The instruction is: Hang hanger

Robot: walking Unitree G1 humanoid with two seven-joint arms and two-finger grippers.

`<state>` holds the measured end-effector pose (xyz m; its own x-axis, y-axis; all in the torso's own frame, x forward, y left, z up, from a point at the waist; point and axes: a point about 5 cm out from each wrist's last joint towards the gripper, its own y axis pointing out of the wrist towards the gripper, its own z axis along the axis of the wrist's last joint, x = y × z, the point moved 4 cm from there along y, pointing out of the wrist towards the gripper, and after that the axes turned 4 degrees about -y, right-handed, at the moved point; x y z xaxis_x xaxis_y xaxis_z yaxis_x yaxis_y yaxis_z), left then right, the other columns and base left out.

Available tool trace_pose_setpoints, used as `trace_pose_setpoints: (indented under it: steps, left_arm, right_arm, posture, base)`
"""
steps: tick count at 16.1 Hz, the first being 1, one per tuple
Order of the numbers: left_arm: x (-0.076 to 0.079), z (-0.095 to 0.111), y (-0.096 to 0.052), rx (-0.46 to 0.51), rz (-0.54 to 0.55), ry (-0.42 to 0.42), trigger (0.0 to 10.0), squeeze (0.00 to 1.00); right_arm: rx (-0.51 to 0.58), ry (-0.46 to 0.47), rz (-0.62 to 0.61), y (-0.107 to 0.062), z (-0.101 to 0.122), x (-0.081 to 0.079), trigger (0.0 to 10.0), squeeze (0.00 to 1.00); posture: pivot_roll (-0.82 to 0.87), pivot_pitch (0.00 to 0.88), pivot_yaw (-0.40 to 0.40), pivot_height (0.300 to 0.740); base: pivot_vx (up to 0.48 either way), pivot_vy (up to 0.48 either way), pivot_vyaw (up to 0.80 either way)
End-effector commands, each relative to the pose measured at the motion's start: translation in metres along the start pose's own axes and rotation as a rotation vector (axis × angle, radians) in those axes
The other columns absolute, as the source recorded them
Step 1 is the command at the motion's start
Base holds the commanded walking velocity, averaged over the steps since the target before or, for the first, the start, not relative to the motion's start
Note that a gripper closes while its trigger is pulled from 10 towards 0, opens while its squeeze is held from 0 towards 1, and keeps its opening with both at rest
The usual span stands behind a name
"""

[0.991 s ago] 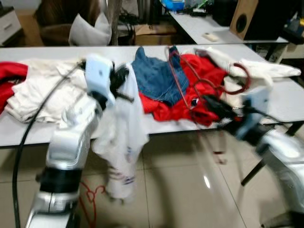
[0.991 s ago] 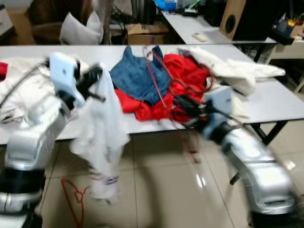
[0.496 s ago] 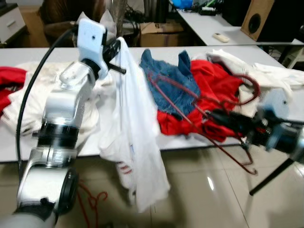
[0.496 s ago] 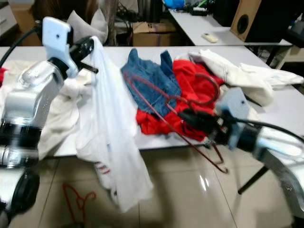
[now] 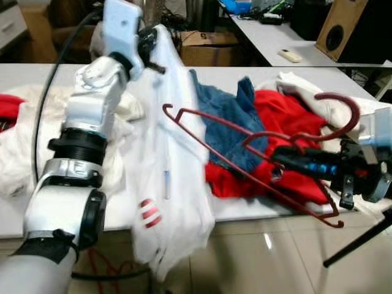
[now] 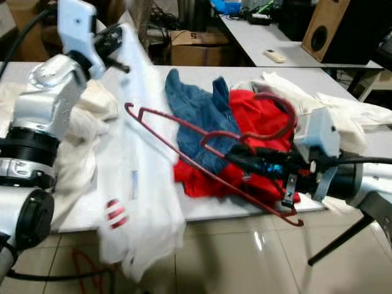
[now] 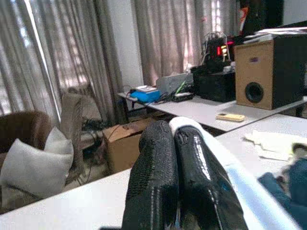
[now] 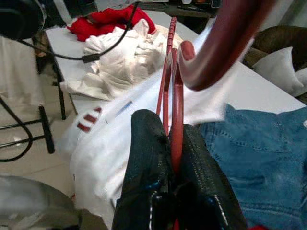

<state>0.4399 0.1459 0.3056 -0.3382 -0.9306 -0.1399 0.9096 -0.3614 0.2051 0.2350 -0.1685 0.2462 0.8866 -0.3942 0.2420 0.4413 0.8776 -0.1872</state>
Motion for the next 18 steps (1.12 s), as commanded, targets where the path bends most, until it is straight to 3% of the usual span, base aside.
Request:
trace_pose_setpoints:
  steps: [1,2,3,5,6,8,11,12,13,14,15,16,17,18]
  left_arm:
    - [0.016,0.038,0.011,0.106,-0.066,0.018,10.0,0.00]
    - [0.018,0.044,0.013,0.125,-0.083,0.015,10.0,0.00]
    - [0.026,0.067,0.017,0.162,-0.136,0.048,10.0,0.00]
    - [0.033,0.087,0.017,0.208,-0.181,0.045,10.0,0.00]
    - [0.040,0.106,0.015,0.259,-0.226,0.038,10.0,0.00]
    - [0.045,0.126,0.012,0.312,-0.255,0.020,10.0,0.00]
    - [0.046,0.162,0.004,0.414,-0.291,-0.012,10.0,0.00]
    - [0.040,0.185,-0.003,0.489,-0.276,-0.028,10.0,0.00]
    - [0.032,0.201,-0.008,0.549,-0.245,-0.049,10.0,0.00]
    - [0.025,0.212,-0.012,0.595,-0.213,-0.065,10.0,0.00]
    - [0.011,0.228,-0.020,0.672,-0.148,-0.098,10.0,0.00]
    - [0.002,0.237,-0.026,0.719,-0.103,-0.120,10.0,0.00]
    - [-0.004,0.241,-0.031,0.744,-0.070,-0.104,10.0,0.00]
    - [-0.004,0.241,-0.032,0.747,-0.065,-0.092,10.0,0.00]
  right_arm:
    - [-0.018,-0.011,0.027,0.003,0.001,0.001,10.0,0.00]
    - [-0.023,-0.014,0.035,0.005,0.000,0.001,10.0,0.00]
    - [-0.047,-0.045,0.076,0.021,-0.002,0.004,10.0,0.00]
    - [-0.072,-0.069,0.089,0.036,-0.007,0.012,10.0,0.00]
    - [-0.083,-0.080,0.077,0.051,-0.009,0.023,10.0,0.00]
    - [-0.097,-0.105,0.063,0.064,-0.010,0.035,10.0,0.00]
    - [-0.157,-0.201,0.014,0.087,-0.009,0.068,10.0,0.00]
    - [-0.192,-0.304,-0.121,0.093,0.002,0.107,10.0,0.00]
    - [-0.175,-0.384,-0.290,0.094,0.023,0.143,10.0,0.00]
    - [-0.089,-0.440,-0.498,0.086,0.055,0.172,10.0,0.00]
    - [0.148,-0.471,-0.793,0.060,0.119,0.203,10.0,0.00]
    - [0.320,-0.468,-0.905,0.039,0.155,0.209,10.0,0.00]
    - [0.400,-0.502,-0.942,0.025,0.176,0.209,10.0,0.00]
    - [0.412,-0.519,-0.946,0.022,0.180,0.210,10.0,0.00]
  posture:
    - [-0.08,0.000,-0.025,0.710]
    - [-0.08,0.000,-0.025,0.710]
    - [-0.08,0.000,-0.020,0.710]
    - [-0.07,0.000,-0.023,0.710]
    - [-0.07,0.000,-0.027,0.710]
    - [-0.06,0.000,-0.034,0.710]
    - [-0.06,0.000,-0.036,0.710]
    - [-0.06,0.000,-0.035,0.710]
    - [-0.06,0.000,-0.035,0.710]
    - [-0.05,0.000,-0.041,0.710]
    - [-0.05,0.000,-0.047,0.710]
    - [-0.05,0.000,-0.047,0.710]
    - [-0.05,0.000,-0.047,0.710]
    - [-0.05,0.000,-0.047,0.710]
  base:
    - [0.300,0.000,0.00]
    - [0.000,0.000,0.00]
    - [0.000,0.000,0.00]
    - [0.000,0.000,0.00]
    - [0.000,0.000,0.00]
    - [0.000,0.000,0.00]
    - [0.000,0.000,0.00]
    - [0.000,0.000,0.00]
    - [0.000,0.000,0.00]
    - [0.000,0.000,0.00]
    - [0.000,0.000,0.00]
    - [0.000,0.000,0.00]
    - [0.000,0.000,0.00]
    - [0.000,0.000,0.00]
